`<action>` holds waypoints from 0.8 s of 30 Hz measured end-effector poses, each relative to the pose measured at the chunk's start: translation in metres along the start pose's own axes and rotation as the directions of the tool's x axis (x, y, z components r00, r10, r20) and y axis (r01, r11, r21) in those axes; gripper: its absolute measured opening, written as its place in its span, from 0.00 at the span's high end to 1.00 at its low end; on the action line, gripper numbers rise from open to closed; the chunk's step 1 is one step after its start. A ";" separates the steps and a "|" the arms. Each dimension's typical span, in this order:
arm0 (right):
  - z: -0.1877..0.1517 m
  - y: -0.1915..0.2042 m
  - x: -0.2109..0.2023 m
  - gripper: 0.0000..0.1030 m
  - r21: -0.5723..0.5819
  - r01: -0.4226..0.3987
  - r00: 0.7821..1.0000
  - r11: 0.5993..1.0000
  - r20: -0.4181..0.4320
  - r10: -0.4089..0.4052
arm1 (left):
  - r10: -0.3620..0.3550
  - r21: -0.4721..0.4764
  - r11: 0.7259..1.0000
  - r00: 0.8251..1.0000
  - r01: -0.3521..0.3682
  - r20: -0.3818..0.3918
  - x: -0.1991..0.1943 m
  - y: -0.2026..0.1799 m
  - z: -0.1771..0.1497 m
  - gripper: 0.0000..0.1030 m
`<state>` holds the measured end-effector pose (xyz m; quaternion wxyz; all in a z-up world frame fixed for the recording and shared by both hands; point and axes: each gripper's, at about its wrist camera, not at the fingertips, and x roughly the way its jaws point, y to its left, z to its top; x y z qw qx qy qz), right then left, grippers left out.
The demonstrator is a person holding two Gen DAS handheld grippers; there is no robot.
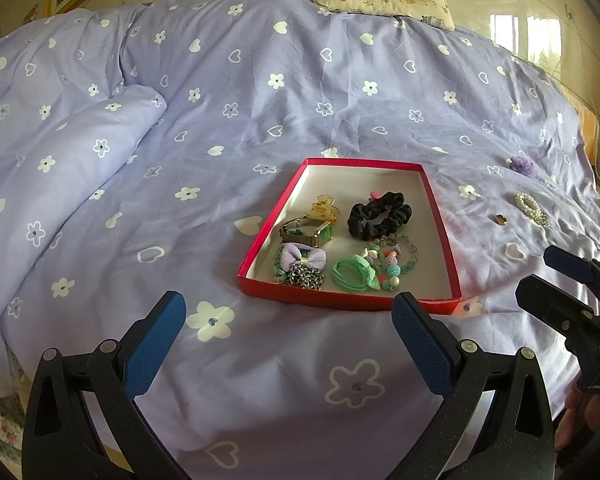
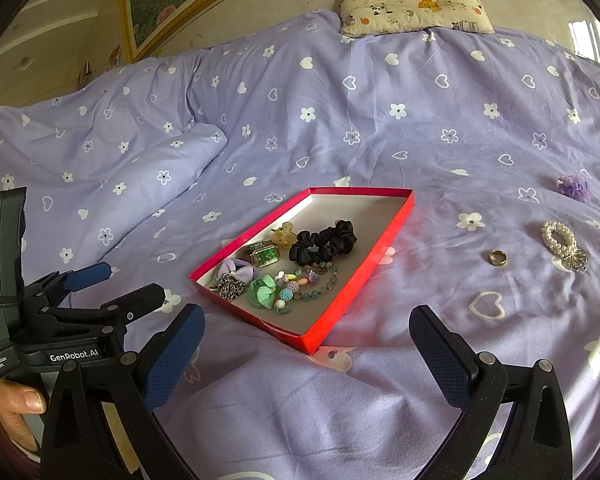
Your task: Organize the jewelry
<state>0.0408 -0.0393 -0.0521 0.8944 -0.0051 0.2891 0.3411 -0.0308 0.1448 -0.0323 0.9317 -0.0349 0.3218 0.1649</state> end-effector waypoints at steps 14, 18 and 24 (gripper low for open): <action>0.002 0.001 0.000 0.00 0.001 -0.003 1.000 1.000 -0.004 0.003 | -0.013 -0.002 1.000 1.000 0.013 0.000 -0.001 -0.004 0.002 0.00; 0.002 0.001 0.002 0.00 0.005 -0.005 1.000 1.000 -0.009 0.006 | -0.025 -0.002 1.000 1.000 0.025 0.002 0.000 -0.006 0.003 0.00; 0.002 -0.007 0.004 0.00 0.015 -0.002 1.000 1.000 -0.011 0.002 | -0.041 -0.012 0.999 0.999 0.041 -0.006 0.004 -0.003 0.004 0.00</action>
